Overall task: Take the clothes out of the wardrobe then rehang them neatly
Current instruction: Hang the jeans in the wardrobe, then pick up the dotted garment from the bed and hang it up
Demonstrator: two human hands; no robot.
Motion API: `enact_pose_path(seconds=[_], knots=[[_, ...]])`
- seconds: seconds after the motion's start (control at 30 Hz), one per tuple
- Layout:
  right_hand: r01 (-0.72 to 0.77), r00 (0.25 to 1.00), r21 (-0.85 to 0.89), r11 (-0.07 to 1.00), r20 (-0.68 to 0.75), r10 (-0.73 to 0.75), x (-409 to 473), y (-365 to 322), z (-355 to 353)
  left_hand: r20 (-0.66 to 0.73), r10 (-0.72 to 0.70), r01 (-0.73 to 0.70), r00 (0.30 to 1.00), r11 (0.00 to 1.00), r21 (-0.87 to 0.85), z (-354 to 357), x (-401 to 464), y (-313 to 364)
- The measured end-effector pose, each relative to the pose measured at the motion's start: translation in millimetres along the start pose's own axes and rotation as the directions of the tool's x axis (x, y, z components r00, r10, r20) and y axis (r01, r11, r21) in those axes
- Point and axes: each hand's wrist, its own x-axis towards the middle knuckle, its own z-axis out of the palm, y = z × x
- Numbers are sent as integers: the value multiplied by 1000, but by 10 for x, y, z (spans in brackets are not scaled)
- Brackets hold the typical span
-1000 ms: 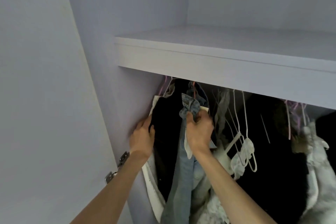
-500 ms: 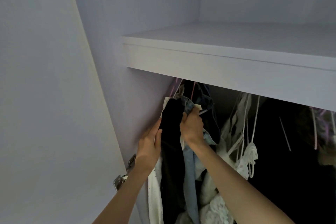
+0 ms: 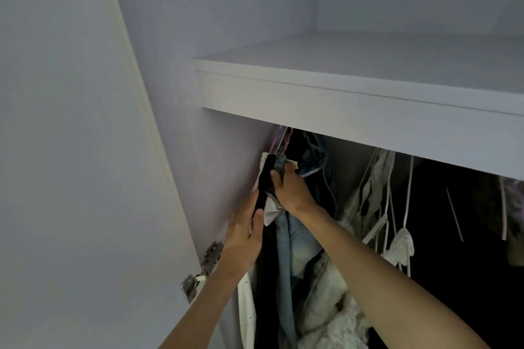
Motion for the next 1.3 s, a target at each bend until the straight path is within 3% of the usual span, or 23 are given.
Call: enact_pose_path(seconds=[0.33,0.47,0.63,0.8,0.9,1.0,1.13,1.3], knots=[[238,971,-143,961,4,-240,-950,435,291,202,-80,-10,976,912,411,-157,-649,-158],[285,952,-217,933,173,-251,-1501,666,522,247,-164,-38,955,759,650,-253,-1335,-280],[417,888,-352,838,354,-294,-2052,876,736,120,-239,36,964,560,828,-405,-2195,-182],[565,756,-294,771,559,-341,-2521,917,923,-86,-419,291,904,456,841,-479,-3170,43],[618,642,-178,766,677,-360,-2864,926,1090,-243,-531,481,811,372,794,-515,-3829,303],[644,541,-78,761,750,-380,-3281,832,1327,-414,-615,660,671,242,711,-648,-4470,599],[786,307,49,617,834,-458,-3868,599,1605,-614,-646,829,453,51,558,-737,-5365,1015],[856,40,242,456,850,-526,-4640,233,1829,-737,-660,938,143,-146,313,-657,-6405,1488]])
